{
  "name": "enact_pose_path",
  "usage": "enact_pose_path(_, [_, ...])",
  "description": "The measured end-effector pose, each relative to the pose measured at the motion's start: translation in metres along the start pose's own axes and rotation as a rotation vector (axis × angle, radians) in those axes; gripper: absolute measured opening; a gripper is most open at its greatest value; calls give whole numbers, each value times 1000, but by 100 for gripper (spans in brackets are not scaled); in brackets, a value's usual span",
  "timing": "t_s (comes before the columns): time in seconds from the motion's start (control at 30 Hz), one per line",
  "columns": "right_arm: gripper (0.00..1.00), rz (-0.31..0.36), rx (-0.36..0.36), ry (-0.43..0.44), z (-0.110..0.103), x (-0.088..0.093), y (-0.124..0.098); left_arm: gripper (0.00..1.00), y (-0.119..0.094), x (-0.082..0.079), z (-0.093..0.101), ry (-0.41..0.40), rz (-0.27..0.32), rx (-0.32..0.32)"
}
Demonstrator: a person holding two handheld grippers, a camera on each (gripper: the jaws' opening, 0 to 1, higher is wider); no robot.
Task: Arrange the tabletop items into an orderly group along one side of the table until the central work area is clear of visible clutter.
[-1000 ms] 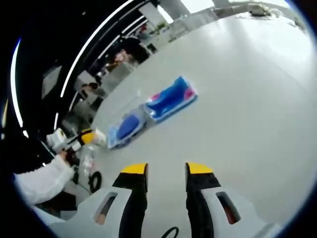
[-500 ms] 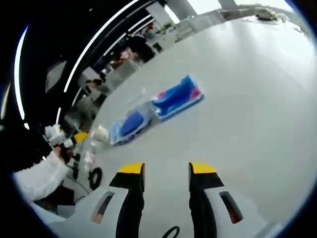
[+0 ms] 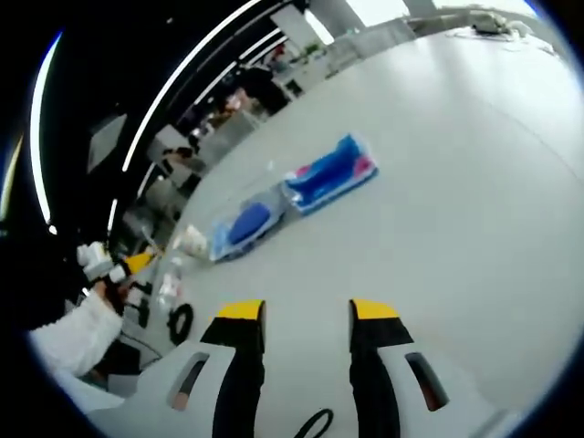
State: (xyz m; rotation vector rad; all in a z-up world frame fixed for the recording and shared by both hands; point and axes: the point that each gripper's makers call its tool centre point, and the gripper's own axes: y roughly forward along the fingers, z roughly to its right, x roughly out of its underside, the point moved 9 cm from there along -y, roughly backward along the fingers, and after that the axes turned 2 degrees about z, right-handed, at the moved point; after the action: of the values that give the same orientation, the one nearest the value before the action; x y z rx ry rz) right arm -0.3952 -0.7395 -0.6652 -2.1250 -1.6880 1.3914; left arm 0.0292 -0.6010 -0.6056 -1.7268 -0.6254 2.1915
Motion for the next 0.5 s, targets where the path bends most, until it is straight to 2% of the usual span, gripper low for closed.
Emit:
enact_pose_path(0.27, [34, 8, 4, 28, 3, 5, 0, 95, -42, 19, -7, -68, 13, -73])
enact_pose_path(0.4, [34, 10, -2, 28, 1, 3, 2, 94, -63, 28, -6, -66, 6, -99])
enact_pose_path(0.5, [34, 19, -6, 25, -2, -1, 4, 91, -79, 33, -6, -148, 62, -160])
